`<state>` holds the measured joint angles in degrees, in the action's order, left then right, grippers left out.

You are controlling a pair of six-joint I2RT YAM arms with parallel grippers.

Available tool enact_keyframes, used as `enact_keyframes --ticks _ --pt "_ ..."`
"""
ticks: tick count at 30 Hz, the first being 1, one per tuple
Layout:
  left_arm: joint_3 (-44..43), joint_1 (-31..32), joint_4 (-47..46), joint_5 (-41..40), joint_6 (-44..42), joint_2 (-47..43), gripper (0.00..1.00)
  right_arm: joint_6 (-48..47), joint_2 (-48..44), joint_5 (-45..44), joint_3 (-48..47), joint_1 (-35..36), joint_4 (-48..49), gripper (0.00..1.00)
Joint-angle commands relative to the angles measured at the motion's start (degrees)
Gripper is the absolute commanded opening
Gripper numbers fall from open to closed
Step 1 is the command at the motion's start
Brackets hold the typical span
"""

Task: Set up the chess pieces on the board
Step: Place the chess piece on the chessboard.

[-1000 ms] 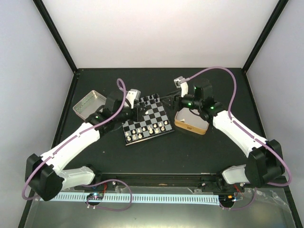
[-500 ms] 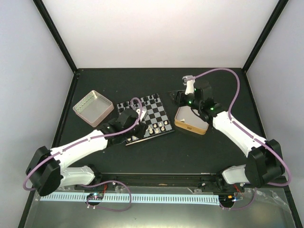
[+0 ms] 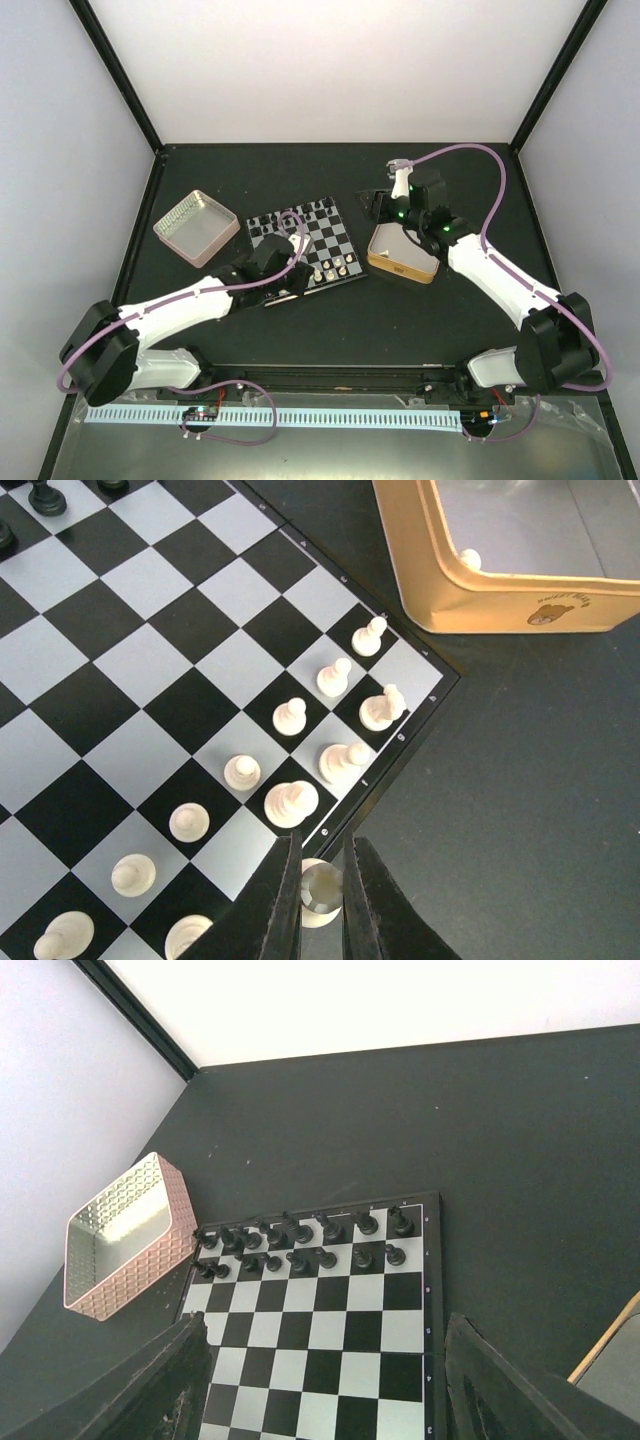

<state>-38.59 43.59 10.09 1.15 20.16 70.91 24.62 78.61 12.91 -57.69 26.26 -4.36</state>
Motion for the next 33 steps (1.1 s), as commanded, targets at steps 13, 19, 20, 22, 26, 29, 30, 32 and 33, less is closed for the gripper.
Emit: enact_keyframes --ticks 13,19,20,22,26,29,30,32,33 --pt "-2.5 2.6 -11.4 5.2 -5.7 4.0 0.02 6.1 -5.0 -16.0 4.6 -1.4 -1.7 0.64" --pt "-11.4 6.3 -11.2 2.6 -8.5 13.8 0.02 13.8 -10.5 -29.1 8.3 -4.0 -5.8 0.65" --pt "-12.9 6.7 -11.1 2.3 -8.6 15.4 0.01 14.5 -11.4 -29.6 9.0 -4.7 -5.9 0.65" --pt "-15.4 7.3 -11.1 1.8 -8.6 18.6 0.02 15.0 -12.7 -29.6 10.1 -5.9 -6.0 0.66" --pt "-19.0 7.9 -10.5 1.8 -8.6 23.6 0.02 15.4 -13.3 -28.7 10.9 -7.3 -7.0 0.66" --pt "-20.3 8.2 -10.3 1.3 -9.0 26.3 0.02 15.5 -13.1 -28.0 10.9 -7.8 -7.7 0.66" --pt "-20.6 8.2 -10.1 0.7 -9.0 26.9 0.01 15.5 -13.0 -27.6 11.0 -8.0 -7.8 0.66" --pt "-21.0 8.2 -9.7 -0.2 -8.9 28.0 0.02 15.5 -12.7 -27.1 11.0 -8.3 -8.0 0.66" --pt "-21.1 8.2 -9.8 -0.4 -9.0 28.5 0.02 15.6 -12.6 -26.9 11.0 -8.4 -8.0 0.66"
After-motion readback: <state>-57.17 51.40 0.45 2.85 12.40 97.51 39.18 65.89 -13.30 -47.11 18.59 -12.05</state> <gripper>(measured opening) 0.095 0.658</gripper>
